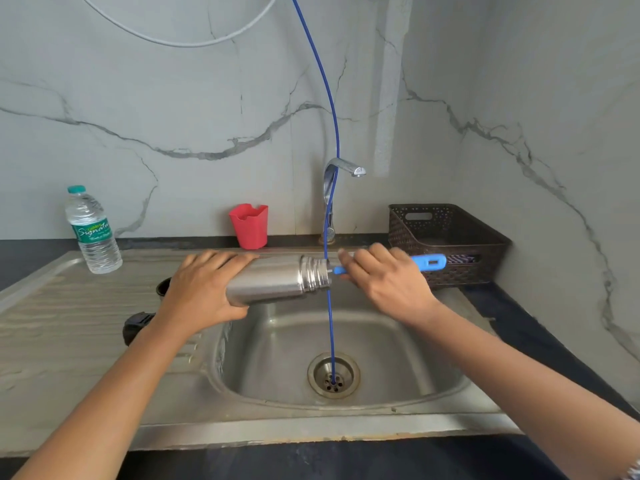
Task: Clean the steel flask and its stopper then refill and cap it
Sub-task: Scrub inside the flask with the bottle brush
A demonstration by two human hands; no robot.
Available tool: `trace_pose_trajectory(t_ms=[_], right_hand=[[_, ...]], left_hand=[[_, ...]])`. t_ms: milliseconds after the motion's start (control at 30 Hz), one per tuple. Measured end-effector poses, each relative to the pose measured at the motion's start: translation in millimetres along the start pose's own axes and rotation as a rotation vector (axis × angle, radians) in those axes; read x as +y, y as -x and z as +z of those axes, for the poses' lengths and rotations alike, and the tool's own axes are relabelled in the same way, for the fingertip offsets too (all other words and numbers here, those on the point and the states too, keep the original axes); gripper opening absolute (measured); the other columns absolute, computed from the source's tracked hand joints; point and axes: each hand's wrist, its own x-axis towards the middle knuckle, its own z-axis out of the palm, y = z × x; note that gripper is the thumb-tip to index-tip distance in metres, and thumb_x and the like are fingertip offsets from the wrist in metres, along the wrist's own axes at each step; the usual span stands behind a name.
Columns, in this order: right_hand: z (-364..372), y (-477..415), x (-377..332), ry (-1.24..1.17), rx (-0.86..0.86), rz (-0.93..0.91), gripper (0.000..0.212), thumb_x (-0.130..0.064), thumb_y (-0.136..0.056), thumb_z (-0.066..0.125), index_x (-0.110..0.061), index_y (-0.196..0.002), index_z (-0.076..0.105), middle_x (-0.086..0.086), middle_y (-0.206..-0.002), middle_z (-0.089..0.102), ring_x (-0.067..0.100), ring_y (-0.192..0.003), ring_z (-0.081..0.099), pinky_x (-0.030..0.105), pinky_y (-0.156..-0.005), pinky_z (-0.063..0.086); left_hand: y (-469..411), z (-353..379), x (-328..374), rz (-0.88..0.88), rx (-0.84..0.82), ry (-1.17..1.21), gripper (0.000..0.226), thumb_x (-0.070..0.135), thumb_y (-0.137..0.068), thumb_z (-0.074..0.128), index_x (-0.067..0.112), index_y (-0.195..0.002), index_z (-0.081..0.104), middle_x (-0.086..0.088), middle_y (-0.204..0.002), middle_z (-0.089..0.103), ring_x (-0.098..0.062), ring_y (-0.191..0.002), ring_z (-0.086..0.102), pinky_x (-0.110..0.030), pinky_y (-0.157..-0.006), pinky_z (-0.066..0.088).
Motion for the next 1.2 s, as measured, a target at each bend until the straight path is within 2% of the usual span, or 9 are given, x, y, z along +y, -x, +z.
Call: trace_pose_trajectory(t_ms=[167,300,433,533,600,700,833,967,1200], right_hand=[[6.2,-20.4,1.3,0.007,0.047,-0.051,0.018,-0.026,-0.097,0.045,-0.016,-0.093,0.059,-0.001,-0.068,0.052,0.021,-0.056,0.050,0.032,-0.049,0.032],[-0.1,-31.3,-3.0,-0.380,-0.301,0.189,0.035,-0.042,-0.096,0.044,-0.018,-0.075,0.058,-0.001,-0.062,0.058,0.025,-0.053,0.056,0.026,-0.047,0.032],[-15.4,-45.1,20.5,-1.164,-0.964,0.580,0.037,-0.045,-0.098,0.044,-0.022,-0.074,0.061,-0.006,-0.053,0.034,0.010,-0.045,0.028,0.024,-0.047,0.023],[-19.1,-42.5,29.5,-1.336,-1.130,0.705,0.039,-0.047,-0.097,0.044,-0.020,-0.076,0.061,-0.006,-0.052,0.026,0.009,-0.042,0.018,0.021,-0.042,0.015],[-18.4,-37.7,14.5,-1.141,-0.990,0.613,0.038,-0.047,-0.097,0.045,-0.020,-0.078,0.064,-0.004,-0.051,0.035,0.012,-0.042,0.029,0.023,-0.043,0.024],[-4.1,-22.6,-16.2,-0.366,-0.330,0.211,0.040,-0.046,-0.095,0.041,-0.020,-0.075,0.064,-0.002,-0.056,0.057,0.022,-0.045,0.054,0.025,-0.041,0.036],[9.0,-3.1,-14.0,-0.168,0.005,-0.097,0.038,-0.036,-0.100,0.044,-0.018,-0.074,0.065,-0.004,-0.055,0.048,0.017,-0.042,0.048,0.024,-0.035,0.033],[-4.5,-7.6,-1.7,-0.072,0.185,-0.291,0.031,-0.032,-0.100,0.046,-0.016,-0.084,0.067,-0.004,-0.060,0.049,0.016,-0.046,0.047,0.027,-0.042,0.033],[-10.7,-19.0,4.7,-0.031,-0.078,-0.220,0.031,-0.030,-0.104,0.031,-0.014,-0.093,0.055,-0.003,-0.062,0.051,0.019,-0.049,0.050,0.029,-0.043,0.030]], left_hand=[[4.7,-2.8,-8.5,-0.063,-0.048,0.031,0.084,0.053,-0.044,0.066,0.025,-0.123,0.055,0.000,-0.100,0.066,-0.029,-0.088,0.063,-0.041,-0.073,0.049],[10.7,-10.2,-23.9,-0.050,0.058,-0.116,0.089,0.033,-0.039,0.089,0.024,-0.123,0.060,-0.002,-0.106,0.064,-0.031,-0.096,0.056,-0.044,-0.080,0.040],[11.8,-15.5,-27.5,-0.003,0.179,-0.233,0.090,0.024,-0.039,0.093,0.020,-0.123,0.060,-0.006,-0.110,0.063,-0.033,-0.101,0.054,-0.047,-0.082,0.039],[13.5,-16.9,-22.8,0.016,0.212,-0.295,0.087,0.025,-0.042,0.092,0.018,-0.123,0.061,-0.007,-0.110,0.063,-0.033,-0.102,0.054,-0.046,-0.082,0.038],[12.1,-14.1,-18.8,0.012,0.217,-0.272,0.083,0.029,-0.045,0.088,0.020,-0.123,0.061,-0.006,-0.109,0.064,-0.032,-0.100,0.055,-0.044,-0.083,0.038],[9.0,-9.2,-21.4,0.038,0.121,-0.088,0.075,0.049,-0.051,0.064,0.027,-0.122,0.055,0.000,-0.103,0.065,-0.028,-0.092,0.058,-0.039,-0.078,0.040],[8.9,-7.5,-18.5,-0.019,-0.353,0.227,0.084,0.057,-0.042,0.062,0.045,-0.125,0.053,0.015,-0.097,0.066,-0.015,-0.087,0.062,-0.029,-0.073,0.047],[8.3,-14.6,-30.0,-0.086,-0.614,0.507,0.075,0.053,-0.040,0.074,0.075,-0.102,0.039,0.017,-0.089,0.065,-0.005,-0.082,0.061,-0.033,-0.075,0.052],[4.3,-17.4,-27.8,-0.124,-0.511,0.431,0.077,0.056,-0.041,0.073,0.056,-0.114,0.047,0.016,-0.101,0.065,-0.014,-0.092,0.062,-0.032,-0.076,0.051]])
